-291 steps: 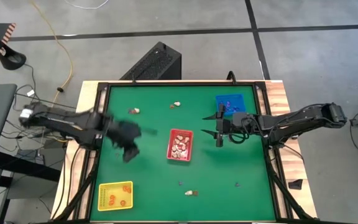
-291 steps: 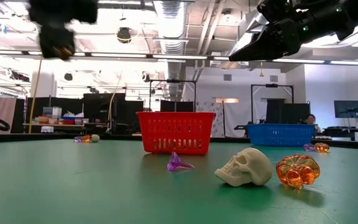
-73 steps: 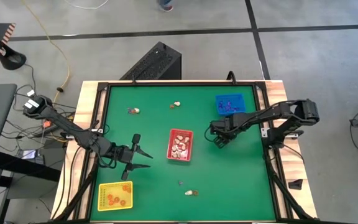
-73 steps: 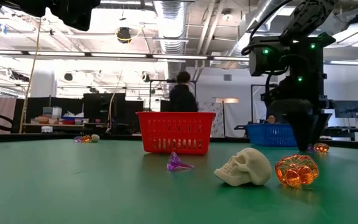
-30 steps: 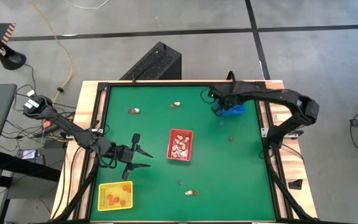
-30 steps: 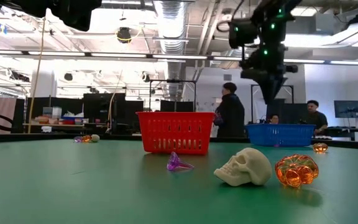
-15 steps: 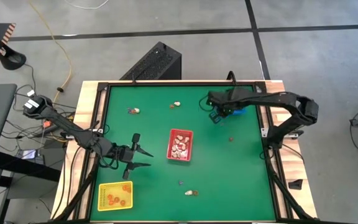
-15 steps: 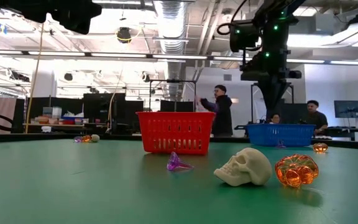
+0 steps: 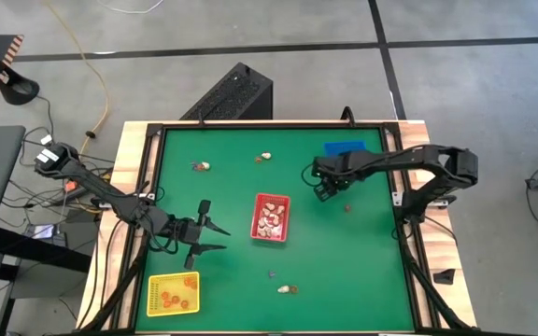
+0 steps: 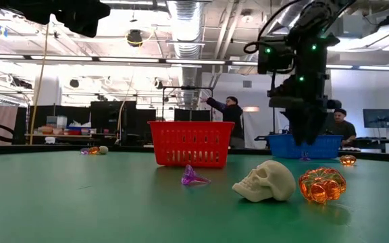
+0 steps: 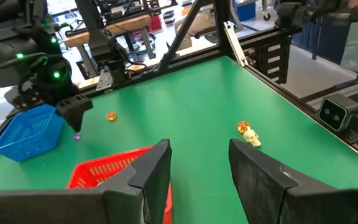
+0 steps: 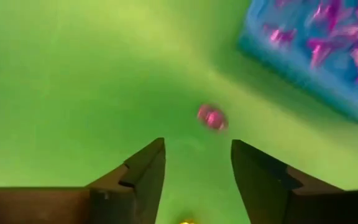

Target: Sort Halloween decoration

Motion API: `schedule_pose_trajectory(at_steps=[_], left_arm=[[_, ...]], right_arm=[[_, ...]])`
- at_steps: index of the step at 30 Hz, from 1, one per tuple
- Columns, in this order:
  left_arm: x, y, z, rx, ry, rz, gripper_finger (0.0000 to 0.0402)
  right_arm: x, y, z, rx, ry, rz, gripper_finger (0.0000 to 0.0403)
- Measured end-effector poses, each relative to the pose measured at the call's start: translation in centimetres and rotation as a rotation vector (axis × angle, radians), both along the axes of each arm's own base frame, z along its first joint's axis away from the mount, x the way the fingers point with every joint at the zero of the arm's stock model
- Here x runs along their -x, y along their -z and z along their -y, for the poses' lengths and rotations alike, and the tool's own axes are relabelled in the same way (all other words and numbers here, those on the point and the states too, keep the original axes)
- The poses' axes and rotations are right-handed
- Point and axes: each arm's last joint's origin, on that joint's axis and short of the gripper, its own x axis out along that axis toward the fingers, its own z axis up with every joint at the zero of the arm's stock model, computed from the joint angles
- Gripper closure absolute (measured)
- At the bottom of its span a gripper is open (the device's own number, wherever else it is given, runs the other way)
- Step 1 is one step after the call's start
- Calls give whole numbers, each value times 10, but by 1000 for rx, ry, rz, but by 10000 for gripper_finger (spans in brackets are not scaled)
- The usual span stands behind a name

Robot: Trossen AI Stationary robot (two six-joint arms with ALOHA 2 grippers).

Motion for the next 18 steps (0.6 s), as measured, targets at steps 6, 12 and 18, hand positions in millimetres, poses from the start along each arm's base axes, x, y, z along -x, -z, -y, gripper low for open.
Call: schedule_pose_trajectory(at_steps=[6,12,18], left_arm=[[0,0,0,-3,-7,3,248],[0,0,0,-3,-7,3,248],[0,0,0,-7,-7,2,248]], right_arm=[[7,14,9,10,25,20,177],[9,23,15,25,38,60,193],[9,23,14,17,36,60,223]])
